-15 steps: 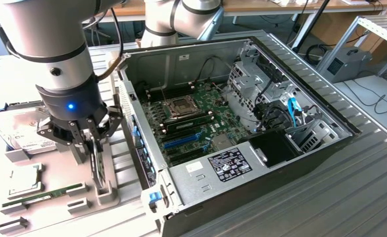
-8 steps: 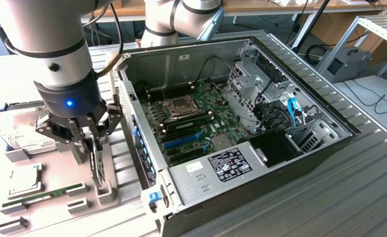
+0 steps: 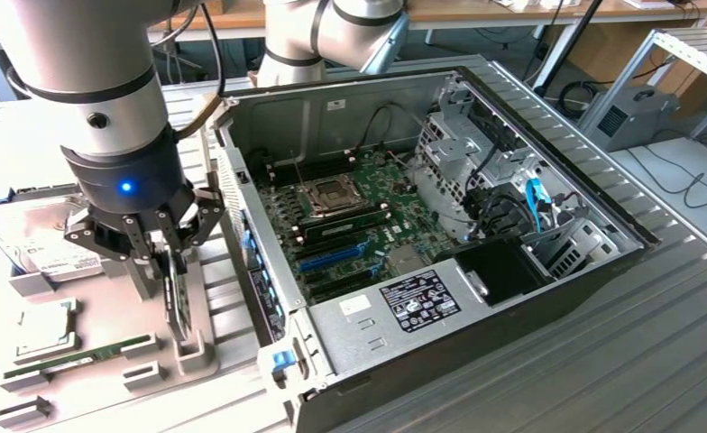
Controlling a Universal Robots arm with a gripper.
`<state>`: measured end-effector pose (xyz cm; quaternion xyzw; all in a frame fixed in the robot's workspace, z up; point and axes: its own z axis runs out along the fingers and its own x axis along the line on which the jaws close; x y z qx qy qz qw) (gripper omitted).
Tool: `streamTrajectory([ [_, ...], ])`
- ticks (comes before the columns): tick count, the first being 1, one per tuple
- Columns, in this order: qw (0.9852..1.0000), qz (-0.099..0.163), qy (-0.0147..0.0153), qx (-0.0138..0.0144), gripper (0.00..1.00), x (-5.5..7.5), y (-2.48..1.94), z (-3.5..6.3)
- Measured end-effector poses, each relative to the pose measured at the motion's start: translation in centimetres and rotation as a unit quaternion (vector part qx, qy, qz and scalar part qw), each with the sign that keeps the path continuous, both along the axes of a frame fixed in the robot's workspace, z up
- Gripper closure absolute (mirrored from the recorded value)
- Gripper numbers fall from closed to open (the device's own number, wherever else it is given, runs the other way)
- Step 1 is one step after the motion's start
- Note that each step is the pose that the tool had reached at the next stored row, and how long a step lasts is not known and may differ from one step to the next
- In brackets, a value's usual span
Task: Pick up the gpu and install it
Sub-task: 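Pick up the gpu and move the gpu toward the slot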
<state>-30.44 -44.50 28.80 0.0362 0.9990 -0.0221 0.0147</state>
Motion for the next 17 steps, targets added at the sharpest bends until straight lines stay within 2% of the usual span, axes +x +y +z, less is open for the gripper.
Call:
streamTrajectory([
  [17, 1.0, 0.0, -0.0001, 0.0001, 0.74, 0.0, 0.0, 0.5],
])
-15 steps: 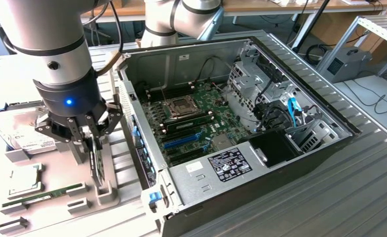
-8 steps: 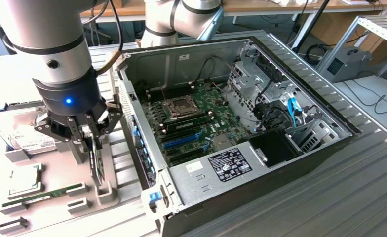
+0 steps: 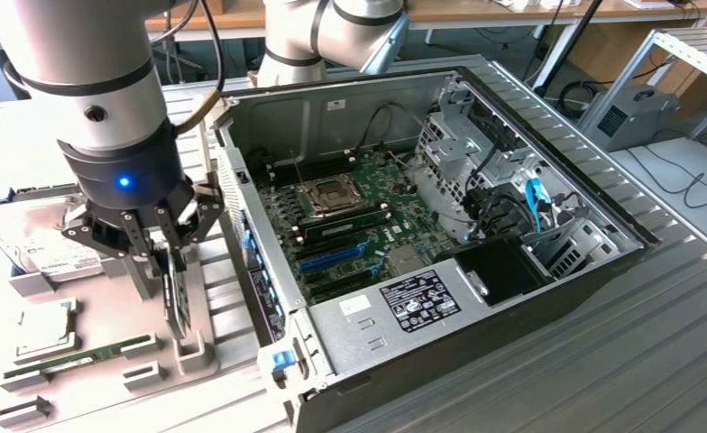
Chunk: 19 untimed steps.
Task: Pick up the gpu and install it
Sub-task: 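Pick up the gpu and move the gpu toward the slot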
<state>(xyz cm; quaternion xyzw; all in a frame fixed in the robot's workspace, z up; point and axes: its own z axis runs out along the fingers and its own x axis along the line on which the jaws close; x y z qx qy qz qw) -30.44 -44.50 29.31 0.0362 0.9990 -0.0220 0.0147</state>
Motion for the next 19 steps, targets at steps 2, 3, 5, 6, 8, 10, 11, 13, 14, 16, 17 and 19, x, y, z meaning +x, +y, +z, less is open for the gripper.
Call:
streamTrajectory([
  [2, 1.0, 0.0, 0.0, 0.0, 0.74, 0.0, 0.0, 0.05],
  [3, 1.0, 0.0, 0.0, 0.0, 0.74, 0.0, 0.0, 0.08],
  [5, 1.0, 0.0, 0.0, 0.0, 0.74, 0.0, 0.0, 0.14],
  [6, 1.0, 0.0, 0.0, 0.0, 0.74, 0.0, 0.0, 0.17],
  [8, 1.0, 0.0, 0.0, 0.0, 0.74, 0.0, 0.0, 0.24],
  [10, 1.0, 0.0, 0.0, 0.0, 0.74, 0.0, 0.0, 0.29],
  [11, 1.0, 0.0, 0.0, 0.0, 0.74, 0.0, 0.0, 0.37],
  [13, 1.0, 0.0, 0.0001, -0.0001, 0.74, 0.0, 0.0, 0.45],
  [14, 1.0, 0.0, 0.0, 0.0, 0.74, 0.0, 0.0, 0.48],
  [16, 1.0, 0.0, 0.0, 0.0, 0.74, 0.0, 0.0, 0.56],
  [17, 1.0, 0.0, 0.0, -0.0001, 0.74, 0.0, 0.0, 0.59],
  [19, 1.0, 0.0, 0.0, 0.0, 0.74, 0.0, 0.0, 0.67],
])
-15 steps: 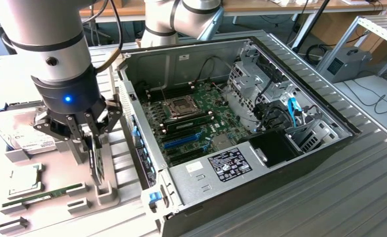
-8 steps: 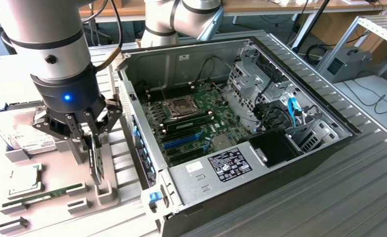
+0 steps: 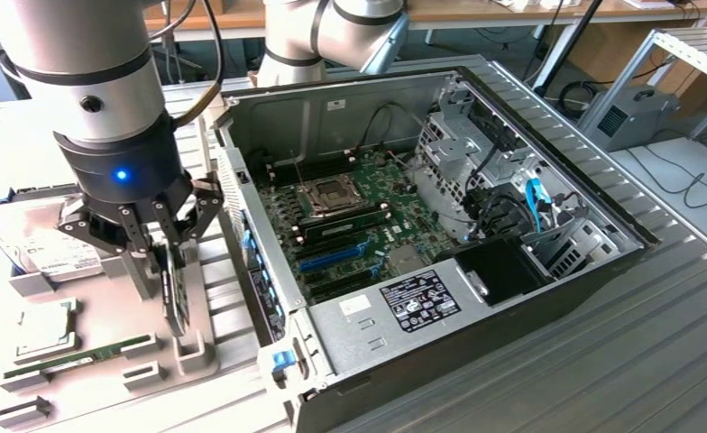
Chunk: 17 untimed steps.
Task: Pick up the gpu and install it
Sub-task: 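Pick up the gpu and move the gpu toward the slot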
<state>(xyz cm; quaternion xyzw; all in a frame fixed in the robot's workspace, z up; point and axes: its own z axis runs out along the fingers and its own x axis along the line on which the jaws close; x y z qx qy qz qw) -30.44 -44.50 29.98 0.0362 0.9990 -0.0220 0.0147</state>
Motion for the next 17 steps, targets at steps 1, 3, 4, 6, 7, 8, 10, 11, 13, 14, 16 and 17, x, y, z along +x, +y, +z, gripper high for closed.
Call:
streamTrajectory([
  [1, 1.0, 0.0, 0.0, 0.0, 0.74, 0.0, 0.0, 0.03],
  [3, 1.0, 0.0, 0.0, 0.0, 0.74, 0.0, 0.0, 0.11],
  [4, 1.0, 0.0, 0.0, 0.0, 0.74, 0.0, 0.0, 0.14],
  [6, 1.0, 0.0, 0.0, 0.0, 0.74, 0.0, 0.0, 0.22],
  [7, 1.0, 0.0, 0.0, 0.0, 0.74, 0.0, 0.0, 0.27],
  [8, 1.0, 0.0, 0.0001, 0.0, 0.74, 0.0, 0.0, 0.32],
  [10, 1.0, 0.0, 0.0, 0.0, 0.74, 0.0, 0.0, 0.4],
  [11, 1.0, 0.0, 0.0, 0.0, 0.74, 0.0, 0.0, 0.44],
  [13, 1.0, 0.0, 0.0, 0.0, 0.74, 0.0, 0.0, 0.53],
  [14, 1.0, 0.0, 0.0, 0.0, 0.74, 0.0, 0.0, 0.56],
  [16, 1.0, 0.0, 0.0, 0.0, 0.74, 0.0, 0.0, 0.63],
  [17, 1.0, 0.0, 0.0, 0.0, 0.74, 0.0, 0.0, 0.66],
])
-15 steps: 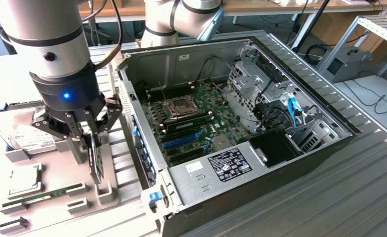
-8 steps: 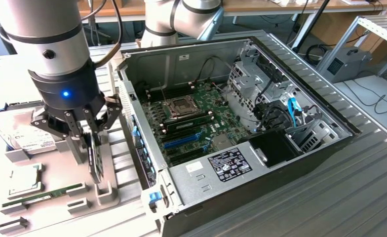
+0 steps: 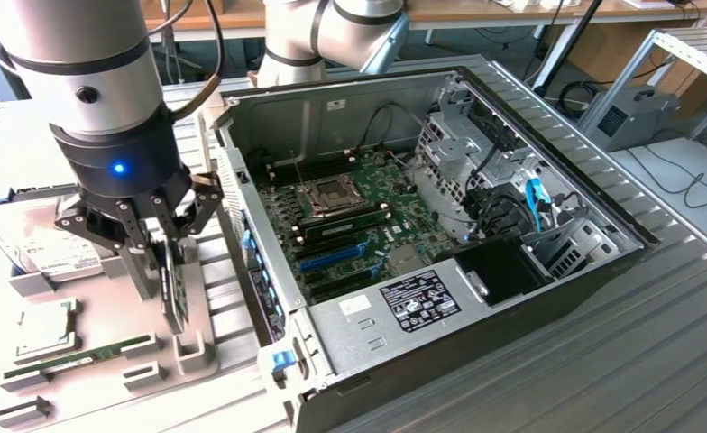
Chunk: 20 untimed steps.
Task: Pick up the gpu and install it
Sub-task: 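Pick up the gpu and move the gpu toward the slot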
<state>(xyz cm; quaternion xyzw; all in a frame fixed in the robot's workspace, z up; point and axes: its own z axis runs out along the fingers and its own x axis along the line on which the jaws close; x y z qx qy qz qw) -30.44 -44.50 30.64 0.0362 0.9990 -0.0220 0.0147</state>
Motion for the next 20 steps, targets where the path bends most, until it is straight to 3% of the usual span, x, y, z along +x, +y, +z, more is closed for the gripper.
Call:
streamTrajectory([
  [20, 1.0, 0.0, 0.0, 0.0, 0.74, 0.0, 0.0, 0.76],
])
